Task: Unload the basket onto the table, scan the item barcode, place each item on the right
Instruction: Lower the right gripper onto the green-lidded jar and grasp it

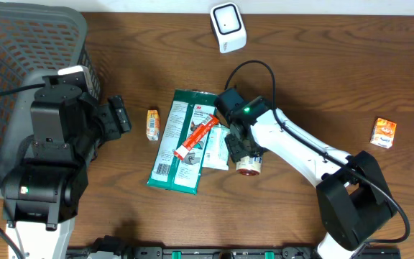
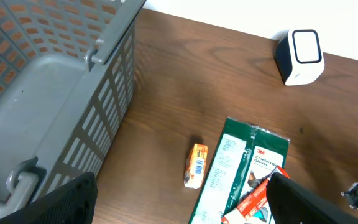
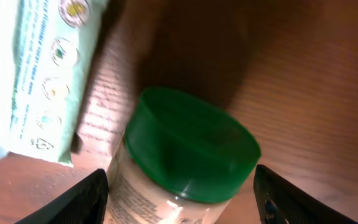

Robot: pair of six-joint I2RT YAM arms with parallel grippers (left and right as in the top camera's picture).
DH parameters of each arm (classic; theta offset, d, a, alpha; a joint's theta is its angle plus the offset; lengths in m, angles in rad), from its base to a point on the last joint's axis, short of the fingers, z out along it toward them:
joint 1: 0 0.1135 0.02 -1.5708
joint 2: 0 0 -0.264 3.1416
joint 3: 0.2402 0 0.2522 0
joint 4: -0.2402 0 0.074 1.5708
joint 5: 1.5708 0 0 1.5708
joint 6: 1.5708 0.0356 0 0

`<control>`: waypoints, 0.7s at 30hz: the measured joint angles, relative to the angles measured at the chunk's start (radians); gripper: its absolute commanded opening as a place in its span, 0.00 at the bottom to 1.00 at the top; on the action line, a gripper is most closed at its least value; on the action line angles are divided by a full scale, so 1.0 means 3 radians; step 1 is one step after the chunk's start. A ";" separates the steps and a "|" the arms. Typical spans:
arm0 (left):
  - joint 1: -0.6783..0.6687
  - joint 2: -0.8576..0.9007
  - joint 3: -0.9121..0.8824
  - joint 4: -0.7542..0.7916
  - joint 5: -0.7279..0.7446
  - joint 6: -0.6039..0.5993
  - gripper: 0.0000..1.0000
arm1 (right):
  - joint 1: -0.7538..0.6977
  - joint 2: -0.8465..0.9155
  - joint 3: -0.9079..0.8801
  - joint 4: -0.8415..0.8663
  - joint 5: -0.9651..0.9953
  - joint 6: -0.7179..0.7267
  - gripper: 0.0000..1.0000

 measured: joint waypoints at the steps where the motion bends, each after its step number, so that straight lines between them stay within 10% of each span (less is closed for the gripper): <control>1: 0.0000 0.0000 0.0000 0.0000 0.0000 0.0000 0.87 | 0.0000 0.0000 0.0000 -0.0025 0.0001 0.0032 0.70; 21: 0.0000 0.0000 0.0000 0.0000 0.0000 0.0000 0.87 | 0.0000 0.0000 -0.0081 0.0001 -0.0084 0.0347 0.75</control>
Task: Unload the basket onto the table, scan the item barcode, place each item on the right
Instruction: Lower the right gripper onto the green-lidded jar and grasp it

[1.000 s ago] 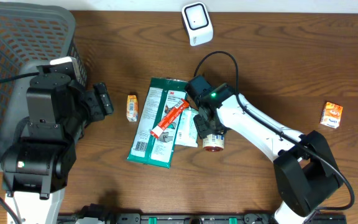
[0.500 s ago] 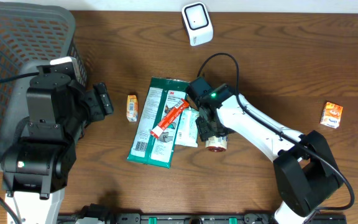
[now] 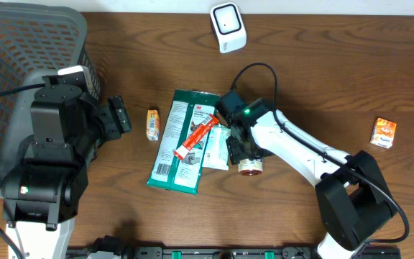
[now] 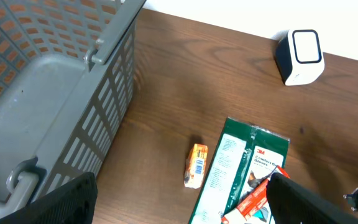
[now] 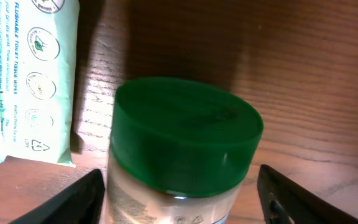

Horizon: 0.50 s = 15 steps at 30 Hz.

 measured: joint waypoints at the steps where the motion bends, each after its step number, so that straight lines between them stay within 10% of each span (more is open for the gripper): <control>1: 0.0000 0.0000 0.0000 0.0000 0.0000 0.0000 0.87 | 0.0000 0.0000 -0.0022 0.0019 -0.0017 0.0043 0.74; 15: 0.0000 0.0000 0.0000 0.0000 0.0000 0.0000 0.87 | 0.0000 0.0000 -0.0163 0.0189 -0.0117 0.0181 0.72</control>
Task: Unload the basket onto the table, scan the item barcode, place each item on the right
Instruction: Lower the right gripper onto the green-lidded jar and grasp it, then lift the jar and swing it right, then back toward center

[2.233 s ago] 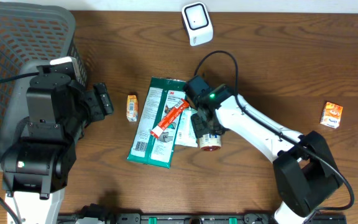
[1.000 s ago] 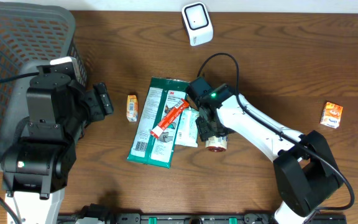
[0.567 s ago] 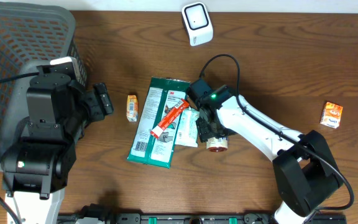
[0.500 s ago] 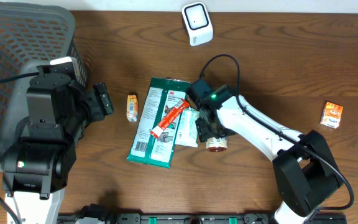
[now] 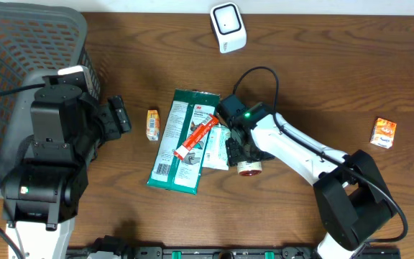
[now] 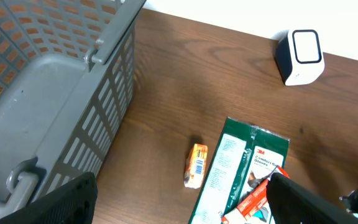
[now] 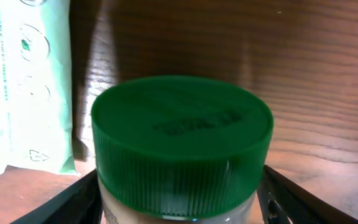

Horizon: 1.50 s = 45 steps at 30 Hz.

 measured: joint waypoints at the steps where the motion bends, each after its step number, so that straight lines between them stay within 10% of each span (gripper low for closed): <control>1: 0.0000 0.0000 0.0000 -0.0001 0.0000 0.0000 0.87 | 0.0000 0.0000 -0.0009 0.0000 -0.0001 0.0005 0.72; 19: 0.0000 0.0000 0.0000 0.0000 0.0000 0.0000 0.87 | 0.0000 0.0000 -0.0141 0.0254 -0.0014 0.0008 0.70; 45: 0.0000 0.0000 0.0000 0.0000 0.0000 0.0000 0.87 | -0.0169 -0.0259 0.0315 -0.0276 -0.0015 -0.0431 0.38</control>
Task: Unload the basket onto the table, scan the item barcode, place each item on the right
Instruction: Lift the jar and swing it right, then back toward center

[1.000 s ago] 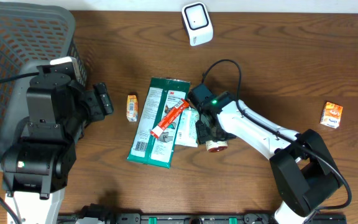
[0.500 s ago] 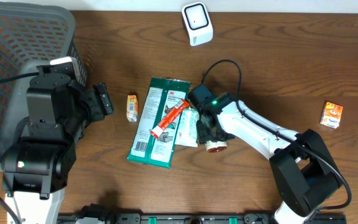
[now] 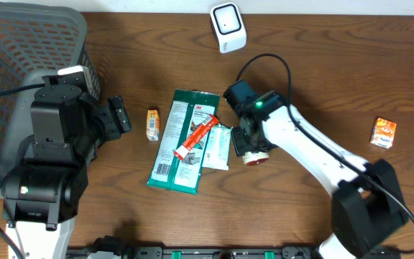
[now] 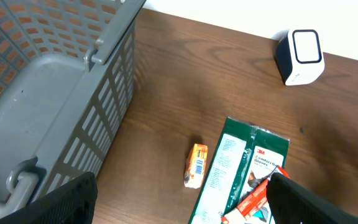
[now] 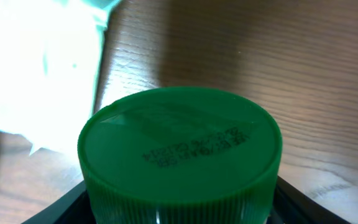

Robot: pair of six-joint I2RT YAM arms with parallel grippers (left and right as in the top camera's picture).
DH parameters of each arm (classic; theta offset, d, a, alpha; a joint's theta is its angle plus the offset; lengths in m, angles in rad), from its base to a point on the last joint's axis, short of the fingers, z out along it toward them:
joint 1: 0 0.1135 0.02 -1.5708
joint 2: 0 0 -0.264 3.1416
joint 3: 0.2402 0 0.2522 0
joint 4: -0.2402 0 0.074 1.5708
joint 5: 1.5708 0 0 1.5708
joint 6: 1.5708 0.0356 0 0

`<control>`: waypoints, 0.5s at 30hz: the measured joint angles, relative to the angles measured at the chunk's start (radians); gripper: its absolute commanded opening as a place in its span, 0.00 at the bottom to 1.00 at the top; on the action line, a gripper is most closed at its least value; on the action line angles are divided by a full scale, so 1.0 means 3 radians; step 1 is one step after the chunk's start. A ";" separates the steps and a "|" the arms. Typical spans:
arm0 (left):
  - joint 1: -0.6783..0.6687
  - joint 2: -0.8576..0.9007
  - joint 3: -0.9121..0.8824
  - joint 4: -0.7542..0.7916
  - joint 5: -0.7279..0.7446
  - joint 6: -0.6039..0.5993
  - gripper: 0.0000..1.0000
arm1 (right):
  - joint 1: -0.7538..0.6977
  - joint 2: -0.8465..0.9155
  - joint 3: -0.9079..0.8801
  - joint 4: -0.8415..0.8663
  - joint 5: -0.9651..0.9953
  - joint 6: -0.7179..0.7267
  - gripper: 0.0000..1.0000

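A jar with a green lid (image 5: 180, 148) and a red base (image 3: 254, 160) sits between the fingers of my right gripper (image 3: 251, 146), which is shut on it. The lid fills the right wrist view, with stamped print on top, and a black finger (image 5: 73, 205) shows at each side. The white scanner (image 3: 227, 27) stands at the back of the table, also seen from the left wrist as the scanner (image 4: 300, 56). My left gripper (image 3: 119, 115) rests open by the basket with nothing between its fingers (image 4: 64, 199). No barcode on the jar shows.
A green pack (image 3: 182, 140) with a red tube (image 3: 196, 137) across it lies mid-table, beside a pale wipes pack (image 3: 216, 146). A small orange box (image 3: 152, 124) lies left of them, another orange box (image 3: 383, 132) at the far right. The grey basket (image 3: 20, 72) fills the left.
My right gripper has come up and a little toward the back with the jar, and the lid now looms larger in its view. The left arm has not moved.
My right gripper stood open over the jar, which lay beside the wipes pack. At the following moments its fingers were lower on either side of the lid. Now it is shut on the jar and holds it nearer the scanner. The left arm stayed still.
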 measured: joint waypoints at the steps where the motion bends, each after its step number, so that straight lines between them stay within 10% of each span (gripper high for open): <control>1: -0.0001 0.0000 0.0000 0.0000 0.0000 0.0000 0.87 | -0.0001 -0.0083 0.0000 0.0001 0.0000 -0.0011 0.37; 15: 0.0000 0.0000 0.0000 0.0000 0.0000 0.0000 0.87 | 0.0015 -0.1371 -0.0031 0.0095 0.0198 -0.0052 0.27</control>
